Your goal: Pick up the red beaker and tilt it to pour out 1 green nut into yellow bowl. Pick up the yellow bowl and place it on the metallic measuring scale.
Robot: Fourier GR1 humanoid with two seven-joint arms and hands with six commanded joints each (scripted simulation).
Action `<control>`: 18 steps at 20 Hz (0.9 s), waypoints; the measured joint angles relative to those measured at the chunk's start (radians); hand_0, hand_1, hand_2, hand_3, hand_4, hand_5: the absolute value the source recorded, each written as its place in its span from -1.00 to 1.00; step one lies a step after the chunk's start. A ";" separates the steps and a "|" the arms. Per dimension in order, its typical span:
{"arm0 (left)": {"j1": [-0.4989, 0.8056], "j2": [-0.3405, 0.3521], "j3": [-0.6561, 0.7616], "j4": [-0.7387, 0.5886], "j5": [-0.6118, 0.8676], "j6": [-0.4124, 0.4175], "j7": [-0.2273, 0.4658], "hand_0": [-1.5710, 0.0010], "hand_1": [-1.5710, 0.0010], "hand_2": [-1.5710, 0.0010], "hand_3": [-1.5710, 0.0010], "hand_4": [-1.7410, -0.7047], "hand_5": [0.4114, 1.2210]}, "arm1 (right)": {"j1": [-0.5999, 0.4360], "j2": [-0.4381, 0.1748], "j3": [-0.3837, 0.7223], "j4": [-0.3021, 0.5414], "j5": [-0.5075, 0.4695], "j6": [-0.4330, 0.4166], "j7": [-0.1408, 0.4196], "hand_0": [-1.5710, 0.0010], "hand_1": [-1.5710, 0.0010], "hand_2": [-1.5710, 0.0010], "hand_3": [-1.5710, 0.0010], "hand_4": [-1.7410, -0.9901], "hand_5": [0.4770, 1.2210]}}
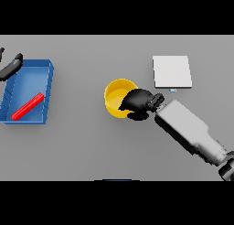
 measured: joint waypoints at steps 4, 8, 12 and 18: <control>0.001 0.004 0.000 0.003 0.002 -0.011 0.000 1.00 1.00 1.00 1.00 0.97 -0.30 | -0.001 -0.007 0.008 -0.011 0.009 -0.016 -0.009 -0.82 -0.81 -0.58 -0.51 -0.86 0.90; 0.002 0.006 -0.011 -0.021 -0.005 -0.002 0.010 1.00 1.00 1.00 1.00 0.98 -0.30 | -0.004 -0.012 -0.012 0.000 0.005 -0.036 0.020 -0.93 -0.92 -0.67 -0.64 -0.94 0.96; 0.003 0.008 -0.008 -0.009 -0.001 -0.011 0.016 1.00 1.00 1.00 1.00 0.97 -0.30 | -0.004 -0.038 -0.045 -0.040 -0.028 -0.004 0.010 -0.97 -0.97 -0.70 -0.69 -0.98 0.98; 0.012 -0.003 -0.018 -0.017 -0.009 0.001 0.012 1.00 1.00 1.00 1.00 0.98 -0.32 | -0.009 -0.106 -0.128 -0.165 -0.071 0.061 0.048 -0.99 -0.99 -0.82 -0.52 -0.99 1.00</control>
